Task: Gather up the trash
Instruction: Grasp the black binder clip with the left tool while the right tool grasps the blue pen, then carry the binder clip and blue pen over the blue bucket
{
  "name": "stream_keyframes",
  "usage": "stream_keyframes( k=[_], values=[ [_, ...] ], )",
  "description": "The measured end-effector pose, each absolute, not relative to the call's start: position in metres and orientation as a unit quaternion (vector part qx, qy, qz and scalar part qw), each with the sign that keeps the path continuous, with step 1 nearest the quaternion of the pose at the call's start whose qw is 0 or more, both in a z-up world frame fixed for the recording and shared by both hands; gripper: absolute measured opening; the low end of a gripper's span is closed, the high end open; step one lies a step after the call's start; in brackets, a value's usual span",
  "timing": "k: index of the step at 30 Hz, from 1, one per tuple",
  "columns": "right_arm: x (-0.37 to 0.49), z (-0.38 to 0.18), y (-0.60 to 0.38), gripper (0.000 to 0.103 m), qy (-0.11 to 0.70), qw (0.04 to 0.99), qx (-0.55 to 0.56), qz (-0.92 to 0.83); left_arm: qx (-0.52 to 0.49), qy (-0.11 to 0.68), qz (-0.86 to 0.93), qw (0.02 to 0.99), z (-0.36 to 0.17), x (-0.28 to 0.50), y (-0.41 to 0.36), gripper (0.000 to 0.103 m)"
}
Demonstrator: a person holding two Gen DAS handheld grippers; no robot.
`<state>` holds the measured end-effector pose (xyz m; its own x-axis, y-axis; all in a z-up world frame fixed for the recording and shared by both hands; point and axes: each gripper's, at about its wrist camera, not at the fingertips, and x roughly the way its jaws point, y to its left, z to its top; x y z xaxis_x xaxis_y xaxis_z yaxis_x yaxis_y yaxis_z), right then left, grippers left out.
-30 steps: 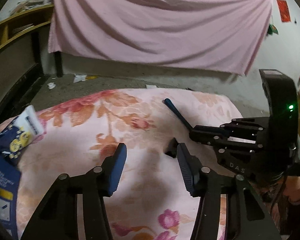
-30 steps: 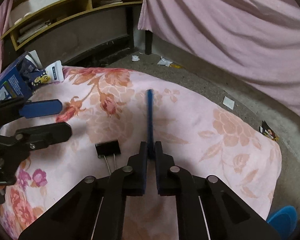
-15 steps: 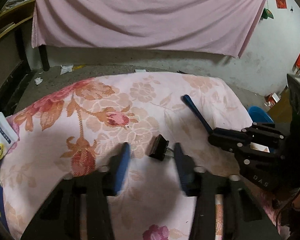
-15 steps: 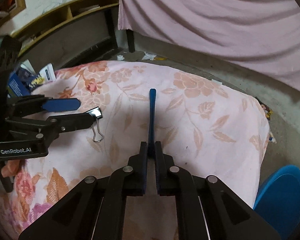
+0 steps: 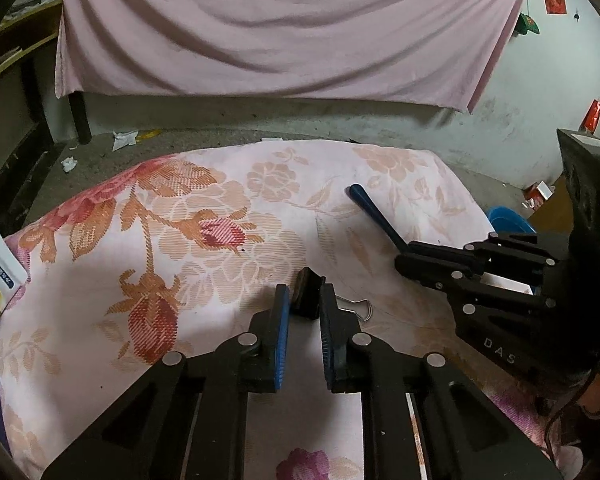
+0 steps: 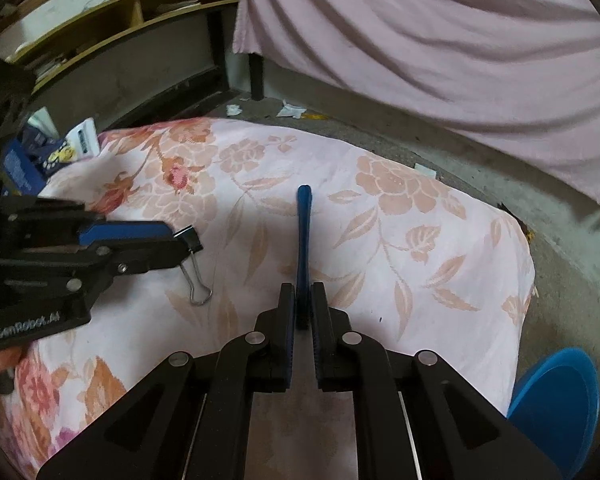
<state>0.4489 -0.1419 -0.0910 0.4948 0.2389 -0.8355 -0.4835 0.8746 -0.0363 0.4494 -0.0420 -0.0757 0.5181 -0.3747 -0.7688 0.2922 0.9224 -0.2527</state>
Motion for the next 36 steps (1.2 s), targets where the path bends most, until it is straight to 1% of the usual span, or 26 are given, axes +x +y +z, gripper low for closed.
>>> stream_keyframes(
  k=[1,8,14,18,22,25,27,33,36],
  values=[
    [0.449,-0.091,-0.141,0.005,0.456,0.856,-0.132,0.207,-0.046,0.449,-0.19,0.872,-0.074,0.446,-0.042,0.005],
    [0.43,-0.087,-0.143,0.004,0.444,0.866,-0.129,0.189,-0.048,0.435,-0.194,0.878,-0.07,0.437,-0.037,0.005],
    [0.394,-0.071,-0.155,0.004,0.409,0.892,-0.089,0.171,-0.058,0.391,-0.211,0.894,-0.056,0.421,-0.037,0.005],
    [0.361,-0.053,-0.168,0.004,0.357,0.92,-0.067,0.151,-0.069,0.341,-0.223,0.911,-0.039,0.405,-0.039,0.005],
    [0.332,-0.029,-0.181,0.004,0.278,0.95,-0.051,0.13,-0.074,0.264,-0.239,0.931,-0.016,0.376,-0.05,0.005],
    [0.314,-0.015,-0.192,0.004,0.219,0.968,-0.049,0.114,-0.104,0.214,-0.247,0.939,0.0,0.354,-0.058,0.005],
    [0.305,-0.01,-0.2,0.004,0.193,0.975,-0.039,0.105,-0.109,0.181,-0.247,0.946,0.012,0.339,-0.067,0.005],
    [0.272,0.005,-0.231,0.004,0.107,0.992,-0.034,0.06,-0.112,0.13,-0.252,0.952,0.049,0.314,-0.094,0.005],
    [0.266,0.009,-0.248,0.004,0.084,0.996,-0.02,0.039,-0.095,0.112,-0.266,0.953,0.066,0.303,-0.117,0.005]
  ],
)
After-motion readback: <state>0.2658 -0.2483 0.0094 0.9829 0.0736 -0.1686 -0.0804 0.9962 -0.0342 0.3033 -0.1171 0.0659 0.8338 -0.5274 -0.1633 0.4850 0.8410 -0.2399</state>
